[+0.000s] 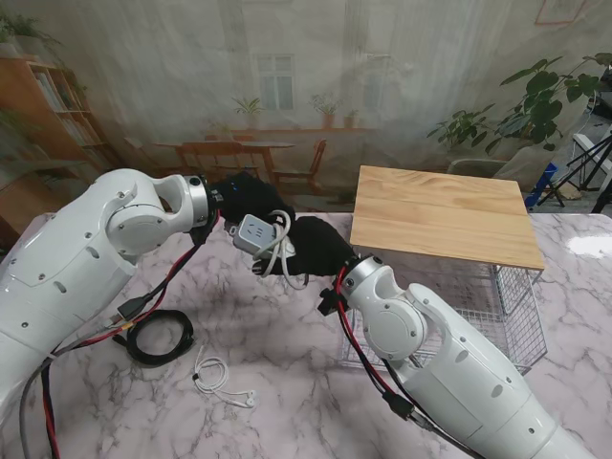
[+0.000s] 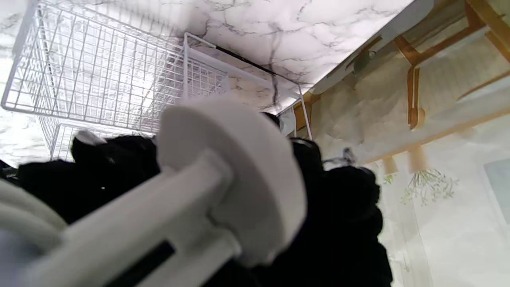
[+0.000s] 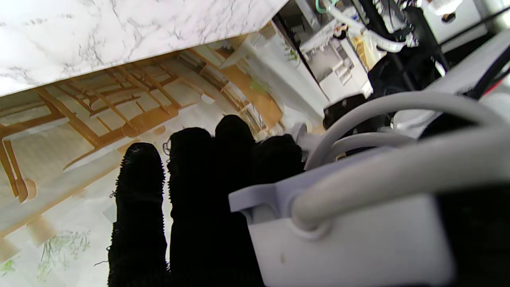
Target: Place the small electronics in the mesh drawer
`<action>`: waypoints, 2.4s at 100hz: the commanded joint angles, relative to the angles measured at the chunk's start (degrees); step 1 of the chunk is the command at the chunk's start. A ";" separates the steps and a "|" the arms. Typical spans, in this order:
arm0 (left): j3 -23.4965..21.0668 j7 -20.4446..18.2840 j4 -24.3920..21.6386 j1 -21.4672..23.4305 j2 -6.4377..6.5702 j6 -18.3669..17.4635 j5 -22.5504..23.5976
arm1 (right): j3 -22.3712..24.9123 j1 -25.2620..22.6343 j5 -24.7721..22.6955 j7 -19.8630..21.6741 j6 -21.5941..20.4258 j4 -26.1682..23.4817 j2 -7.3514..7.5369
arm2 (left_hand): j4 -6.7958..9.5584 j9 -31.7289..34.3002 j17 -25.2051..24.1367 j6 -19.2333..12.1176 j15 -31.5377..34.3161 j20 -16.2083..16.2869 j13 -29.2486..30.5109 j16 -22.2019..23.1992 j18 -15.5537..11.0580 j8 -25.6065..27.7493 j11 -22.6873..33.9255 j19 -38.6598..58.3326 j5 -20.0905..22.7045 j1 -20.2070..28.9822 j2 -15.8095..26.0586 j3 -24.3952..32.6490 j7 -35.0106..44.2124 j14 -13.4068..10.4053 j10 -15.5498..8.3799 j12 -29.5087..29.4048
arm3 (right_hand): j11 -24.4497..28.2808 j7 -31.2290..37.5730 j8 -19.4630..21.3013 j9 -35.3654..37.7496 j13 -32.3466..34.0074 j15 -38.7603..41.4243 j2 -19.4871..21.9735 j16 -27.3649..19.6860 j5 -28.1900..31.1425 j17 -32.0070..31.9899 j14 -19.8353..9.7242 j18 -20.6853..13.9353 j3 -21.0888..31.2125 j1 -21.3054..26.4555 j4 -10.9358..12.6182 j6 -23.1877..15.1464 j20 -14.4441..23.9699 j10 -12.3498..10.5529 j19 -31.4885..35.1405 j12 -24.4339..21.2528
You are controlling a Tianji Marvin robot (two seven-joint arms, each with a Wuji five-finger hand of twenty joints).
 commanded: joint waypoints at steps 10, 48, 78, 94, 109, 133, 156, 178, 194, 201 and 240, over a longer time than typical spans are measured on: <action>0.86 -0.87 1.60 0.08 -0.16 0.61 0.82 | 1.28 -0.42 0.95 -2.96 0.84 -1.72 -1.28 | -0.36 1.52 -0.54 -2.14 1.58 1.50 2.44 0.37 -0.43 -0.98 -0.80 1.99 1.08 4.06 2.01 0.55 0.85 -0.12 -0.07 -0.81 | 4.93 6.21 0.80 0.16 -0.70 4.42 17.09 1.68 7.01 -0.11 -2.67 0.25 14.63 13.35 0.36 -6.08 -0.55 -8.25 0.71 1.23; 0.90 -3.64 1.67 1.39 0.04 2.37 -4.54 | 3.65 -0.90 -3.28 -9.72 -0.33 -1.41 -2.05 | -0.38 1.39 -1.04 -2.22 0.83 1.71 2.00 0.40 0.02 -2.07 -1.71 1.94 1.25 3.92 1.79 0.55 0.79 0.43 -0.19 -1.57 | 5.27 6.40 0.79 -0.85 -1.52 4.35 17.74 1.82 6.07 -0.66 -3.33 0.16 13.49 13.88 0.17 -5.90 -0.89 -8.73 0.06 1.20; 1.33 -3.63 1.67 1.18 0.23 1.06 -3.51 | 5.73 -1.73 -3.97 -11.47 0.14 -1.81 -2.14 | -0.40 1.44 -1.11 -2.23 0.24 1.59 1.79 0.23 -0.15 -2.12 -2.13 1.60 1.15 3.87 1.83 0.55 1.00 0.49 -0.36 -2.07 | 5.64 6.72 0.51 -0.83 -1.60 4.29 17.37 1.83 6.18 -0.29 -3.34 0.15 13.38 14.40 0.17 -5.06 -1.14 -8.76 -0.05 1.09; 0.60 -3.58 1.06 1.78 0.25 1.58 -2.87 | 6.41 -2.11 -4.14 -11.39 0.23 -2.07 -2.02 | -0.46 0.44 -3.71 -1.48 -4.41 0.91 -0.73 -0.85 1.25 -4.37 -5.21 -1.62 0.33 3.78 2.36 0.47 -0.90 2.41 -1.12 -5.03 | 5.65 6.75 0.35 -0.91 -1.52 4.11 17.35 1.72 6.22 -0.25 -3.24 0.14 13.39 14.44 0.16 -4.97 -1.34 -8.67 -0.09 0.99; 0.11 -4.21 0.59 2.03 0.36 2.28 -2.17 | 6.34 -2.08 -4.16 -11.44 0.11 -1.95 -2.03 | -0.76 -9.49 -17.39 -0.38 -30.17 -2.69 -14.48 -8.34 4.53 -11.00 -15.85 -19.61 -5.14 -7.00 1.50 0.16 -16.88 6.35 -1.92 -14.60 | 5.63 6.75 0.28 -0.92 -1.52 4.07 17.38 1.70 6.17 -0.20 -3.33 0.03 13.35 14.34 0.17 -5.11 -1.42 -8.75 -0.01 0.93; -0.33 -2.09 0.64 2.15 0.08 2.53 0.85 | 5.98 -1.90 -3.83 -11.39 0.35 -1.86 -2.12 | -1.06 -40.43 -32.19 7.02 -53.04 -10.29 -38.42 -23.63 2.22 -21.13 -27.70 -40.15 -21.17 -33.21 -0.73 -0.16 -35.43 8.69 2.70 -25.19 | 5.64 6.79 0.21 -0.87 -1.53 4.13 17.35 1.74 6.18 -0.19 -3.39 0.14 13.39 14.29 0.18 -5.21 -1.54 -8.78 0.04 0.88; -2.10 -0.01 0.30 3.43 -0.73 5.95 -0.97 | 6.10 -2.14 -3.97 -11.08 0.51 -2.08 -2.00 | -1.41 -54.40 -35.33 7.89 -57.37 -17.44 -52.85 -33.06 8.85 -22.13 -33.94 -49.72 -29.69 -41.22 -4.83 -0.60 -41.42 14.10 3.90 -31.74 | 5.64 6.81 0.17 -0.88 -1.55 4.12 17.28 1.74 6.20 -0.19 -3.40 0.14 13.45 14.29 0.20 -5.20 -1.64 -8.78 0.07 0.85; -3.84 1.22 -0.70 4.47 -1.31 7.53 -3.87 | 6.06 -2.19 -4.03 -10.75 0.78 -2.16 -1.93 | -1.78 -55.29 -35.65 11.51 -57.86 -22.79 -56.18 -36.88 11.88 -26.89 -34.97 -53.68 -29.64 -45.82 -9.81 -0.76 -42.27 15.23 4.89 -33.69 | 5.61 6.81 0.13 -0.88 -1.52 4.09 17.25 1.72 6.25 -0.20 -3.42 0.14 13.49 14.25 0.21 -5.19 -1.72 -8.80 0.11 0.83; -4.67 0.44 -1.39 4.74 -1.22 7.83 -4.79 | 6.08 -2.25 -4.01 -10.67 0.86 -2.23 -1.92 | -1.72 -54.87 -33.92 12.36 -57.07 -23.86 -54.55 -37.92 11.91 -24.68 -34.16 -52.65 -29.59 -46.39 -11.11 -0.45 -40.74 15.04 5.02 -32.53 | 5.60 6.82 0.11 -0.90 -1.54 4.08 17.23 1.72 6.24 -0.29 -3.46 0.19 13.46 14.17 0.21 -5.21 -1.80 -8.89 0.04 0.83; -4.97 0.29 -1.35 4.80 -1.18 7.97 -4.57 | 6.18 -2.29 -3.95 -10.84 0.89 -2.29 -1.95 | -1.69 -53.95 -33.38 12.73 -56.57 -24.06 -53.51 -37.96 11.76 -23.09 -33.83 -52.07 -29.56 -45.92 -11.45 -0.33 -40.60 14.53 5.27 -31.48 | 5.61 6.82 0.11 -0.91 -1.55 4.08 17.30 1.72 6.24 -0.28 -3.48 0.15 13.47 14.15 0.21 -5.23 -1.82 -8.84 0.04 0.84; -13.33 1.81 -2.65 9.20 -0.91 6.85 -3.92 | 7.40 -2.86 -4.34 -11.36 0.96 -3.01 -1.89 | -0.84 -55.46 -32.34 8.90 -56.39 -24.28 -51.57 -37.06 10.71 -25.21 -35.22 -50.95 -29.65 -43.20 -13.10 -0.04 -42.05 15.21 5.14 -35.19 | 5.69 6.84 0.11 -1.06 -1.62 4.06 17.48 1.72 6.18 -0.30 -3.61 -0.01 13.36 14.05 0.21 -5.38 -1.94 -8.99 0.05 0.85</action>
